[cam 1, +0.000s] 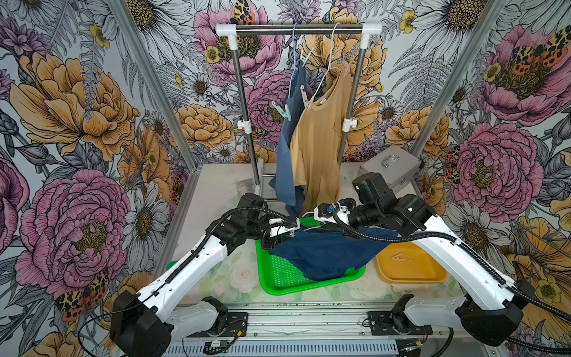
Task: Remove the clothespins securing t-shirts to the hanger
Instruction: Remove the clothespin from the hanger, then place the hanger in the basket.
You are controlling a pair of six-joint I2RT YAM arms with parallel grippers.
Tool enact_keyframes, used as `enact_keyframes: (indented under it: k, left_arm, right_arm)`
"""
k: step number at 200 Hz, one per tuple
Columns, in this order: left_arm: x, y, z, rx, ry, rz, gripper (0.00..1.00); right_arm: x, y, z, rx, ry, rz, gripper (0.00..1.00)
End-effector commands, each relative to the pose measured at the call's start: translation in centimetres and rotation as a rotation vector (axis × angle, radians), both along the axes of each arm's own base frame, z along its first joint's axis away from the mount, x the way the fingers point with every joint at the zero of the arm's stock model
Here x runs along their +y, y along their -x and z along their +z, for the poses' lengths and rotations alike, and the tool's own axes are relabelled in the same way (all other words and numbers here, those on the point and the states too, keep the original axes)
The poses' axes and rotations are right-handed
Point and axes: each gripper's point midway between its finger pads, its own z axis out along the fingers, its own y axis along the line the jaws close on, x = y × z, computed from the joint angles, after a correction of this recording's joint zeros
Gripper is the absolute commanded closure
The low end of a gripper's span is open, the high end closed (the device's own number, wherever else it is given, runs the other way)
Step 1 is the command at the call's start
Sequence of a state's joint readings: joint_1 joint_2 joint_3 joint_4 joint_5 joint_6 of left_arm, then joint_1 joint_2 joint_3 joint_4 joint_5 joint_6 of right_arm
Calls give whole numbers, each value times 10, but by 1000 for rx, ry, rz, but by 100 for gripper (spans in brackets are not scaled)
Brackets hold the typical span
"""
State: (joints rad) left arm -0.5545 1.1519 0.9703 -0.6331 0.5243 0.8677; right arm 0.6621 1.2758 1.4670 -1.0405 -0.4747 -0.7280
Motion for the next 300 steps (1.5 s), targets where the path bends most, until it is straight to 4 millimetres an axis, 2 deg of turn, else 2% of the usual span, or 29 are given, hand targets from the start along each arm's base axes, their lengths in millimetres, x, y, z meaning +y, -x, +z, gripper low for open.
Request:
enact_keyframes:
  k: [1, 27, 56, 115, 156, 178, 204, 244, 283, 300]
  left_arm:
    - [-6, 1, 15, -16, 31, -23, 67]
    - [-6, 1, 17, -16, 34, -18, 76]
    - [-5, 0, 22, -12, 48, -5, 80]
    - [11, -6, 49, -36, 121, 60, 81]
    - [28, -6, 70, -69, 177, 109, 81]
    - [35, -6, 76, -71, 200, 132, 82]
    - [39, -5, 85, -65, 226, 167, 82]
    - [43, 6, 96, -61, 269, 188, 82]
    - [41, 10, 89, -15, 277, 196, 81]
    - [37, 11, 84, 4, 272, 199, 82]
  right_arm:
    - [1, 4, 8, -25, -12, 26, 100]
    - [1, 4, 9, -28, -12, 25, 100]
    - [1, 3, 8, -27, -8, 21, 100]
    - [-3, -1, 3, -29, 9, -2, 100]
    - [-9, -16, -9, -11, 40, -48, 100]
    - [1, -22, -6, 26, -1, -58, 100]
    - [25, -30, -3, 130, -107, -79, 100]
    - [52, -48, -35, 264, -232, -151, 100]
    - [65, -54, -59, 337, -318, -172, 100]
    - [65, -56, -76, 360, -303, -173, 100]
